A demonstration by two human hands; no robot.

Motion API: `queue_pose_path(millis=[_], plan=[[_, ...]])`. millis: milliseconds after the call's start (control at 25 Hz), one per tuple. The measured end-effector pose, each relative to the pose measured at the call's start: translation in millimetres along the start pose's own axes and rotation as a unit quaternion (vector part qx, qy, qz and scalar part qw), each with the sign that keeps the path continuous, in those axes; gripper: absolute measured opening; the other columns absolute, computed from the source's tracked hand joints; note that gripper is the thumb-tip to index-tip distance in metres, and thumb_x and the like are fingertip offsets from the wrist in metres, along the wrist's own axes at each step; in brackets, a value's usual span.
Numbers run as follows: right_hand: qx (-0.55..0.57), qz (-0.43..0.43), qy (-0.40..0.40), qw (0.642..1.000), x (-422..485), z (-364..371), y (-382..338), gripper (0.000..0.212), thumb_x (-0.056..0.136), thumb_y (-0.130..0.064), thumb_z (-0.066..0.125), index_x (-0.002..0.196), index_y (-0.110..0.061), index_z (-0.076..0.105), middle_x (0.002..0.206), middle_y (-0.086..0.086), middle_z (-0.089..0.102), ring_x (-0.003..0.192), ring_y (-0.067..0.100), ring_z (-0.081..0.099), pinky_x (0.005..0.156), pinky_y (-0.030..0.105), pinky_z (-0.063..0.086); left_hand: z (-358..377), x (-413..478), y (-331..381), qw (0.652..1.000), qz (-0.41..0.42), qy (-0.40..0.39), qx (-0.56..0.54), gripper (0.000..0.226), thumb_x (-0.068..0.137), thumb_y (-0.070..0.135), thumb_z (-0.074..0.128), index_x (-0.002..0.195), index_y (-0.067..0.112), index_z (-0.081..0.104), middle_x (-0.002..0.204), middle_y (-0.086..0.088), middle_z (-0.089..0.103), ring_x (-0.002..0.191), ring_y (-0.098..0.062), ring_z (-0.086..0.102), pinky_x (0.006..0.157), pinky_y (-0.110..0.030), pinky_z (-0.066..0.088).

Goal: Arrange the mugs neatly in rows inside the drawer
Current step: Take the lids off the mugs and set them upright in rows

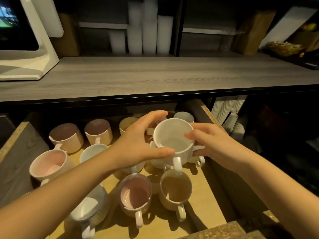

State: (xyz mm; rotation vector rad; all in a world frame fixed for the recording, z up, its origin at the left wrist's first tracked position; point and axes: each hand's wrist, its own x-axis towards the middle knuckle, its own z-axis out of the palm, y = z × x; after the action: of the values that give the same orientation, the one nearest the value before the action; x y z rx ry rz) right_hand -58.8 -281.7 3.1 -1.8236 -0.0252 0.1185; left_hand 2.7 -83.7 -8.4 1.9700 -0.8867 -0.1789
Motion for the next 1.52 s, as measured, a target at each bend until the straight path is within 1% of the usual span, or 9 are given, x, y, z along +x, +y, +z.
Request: queue_pose_path(millis=[120,280,400,480,680,840,920,1080,1520], plan=[[0.117,0.065,0.006,0.991,-2,-6,7,0.018,0.085,-0.031,0.058,0.102,-0.027,0.064,0.105,0.002,0.066,0.099,0.022,0.065,0.074,0.029,0.059,3,-2,-11,0.997,-0.007,-0.056,-0.054,0.085,0.061,0.041,0.078,0.131,0.046,0.031,0.131,0.024,0.045,0.121,0.004,0.045,0.095,-0.013,0.044],[0.167,0.093,-0.013,0.982,-10,-8,8,0.035,0.076,-0.039,0.058,0.108,-0.025,0.062,0.103,0.001,0.068,0.098,0.021,0.067,0.077,0.033,0.059,16,7,-15,0.995,-0.009,-0.035,-0.095,0.080,0.058,0.035,0.081,0.126,0.043,0.038,0.125,0.016,0.052,0.115,-0.004,0.053,0.092,-0.019,0.050],[-0.037,0.028,-0.027,0.999,-18,-24,-1,0.043,0.080,-0.051,0.060,0.120,-0.037,0.054,0.107,-0.016,0.065,0.103,0.008,0.063,0.079,0.022,0.056,23,14,-13,0.996,0.008,-0.047,-0.081,0.077,0.061,0.034,0.085,0.125,0.041,0.042,0.119,0.018,0.054,0.108,0.001,0.054,0.084,-0.016,0.052],[-0.182,0.025,-0.033,0.982,-21,-32,-6,0.068,0.072,-0.055,0.068,0.132,-0.040,0.040,0.114,-0.024,0.054,0.106,0.003,0.056,0.082,0.021,0.054,33,18,-9,0.997,0.017,-0.063,-0.041,0.077,0.063,0.034,0.085,0.127,0.040,0.041,0.118,0.020,0.053,0.107,0.003,0.053,0.083,-0.016,0.052],[-0.451,0.015,-0.005,0.893,-27,-29,-8,0.084,0.066,-0.053,0.074,0.136,-0.028,0.036,0.116,-0.010,0.052,0.099,0.009,0.053,0.082,0.027,0.052,62,22,-5,0.990,0.004,-0.141,0.009,0.088,0.068,0.039,0.080,0.137,0.040,0.024,0.132,0.017,0.045,0.119,-0.003,0.047,0.094,-0.027,0.051],[-0.653,0.067,-0.018,0.754,-25,-24,10,0.084,0.063,-0.068,0.066,0.131,-0.027,0.037,0.111,-0.005,0.056,0.086,0.012,0.051,0.065,0.024,0.046,68,13,-18,0.952,-0.025,-0.225,0.205,0.093,0.076,0.051,0.069,0.145,0.037,0.008,0.154,0.010,0.020,0.139,-0.014,0.024,0.112,-0.036,0.029],[-0.686,0.083,-0.045,0.722,-23,-22,23,0.082,0.062,-0.072,0.064,0.126,-0.025,0.043,0.106,-0.004,0.060,0.085,0.013,0.052,0.062,0.023,0.042,68,4,-23,0.927,-0.012,-0.229,0.296,0.090,0.077,0.054,0.065,0.146,0.034,0.012,0.156,0.009,0.016,0.141,-0.016,0.018,0.112,-0.036,0.022],[-0.716,0.077,-0.082,0.688,-16,-14,41,0.075,0.066,-0.069,0.064,0.120,-0.019,0.053,0.102,-0.002,0.064,0.083,0.013,0.055,0.066,0.024,0.040,73,-7,-29,0.911,-0.007,-0.247,0.330,0.086,0.077,0.057,0.063,0.146,0.033,0.017,0.154,0.008,0.020,0.140,-0.016,0.019,0.113,-0.036,0.019],[-0.698,0.106,-0.114,0.699,-13,-4,61,0.078,0.074,-0.050,0.071,0.134,-0.011,0.039,0.117,0.006,0.056,0.099,0.019,0.053,0.069,0.025,0.042,76,-11,-35,0.902,0.013,-0.251,0.350,0.091,0.073,0.057,0.068,0.145,0.033,0.018,0.152,0.006,0.025,0.138,-0.018,0.022,0.113,-0.037,0.020]])
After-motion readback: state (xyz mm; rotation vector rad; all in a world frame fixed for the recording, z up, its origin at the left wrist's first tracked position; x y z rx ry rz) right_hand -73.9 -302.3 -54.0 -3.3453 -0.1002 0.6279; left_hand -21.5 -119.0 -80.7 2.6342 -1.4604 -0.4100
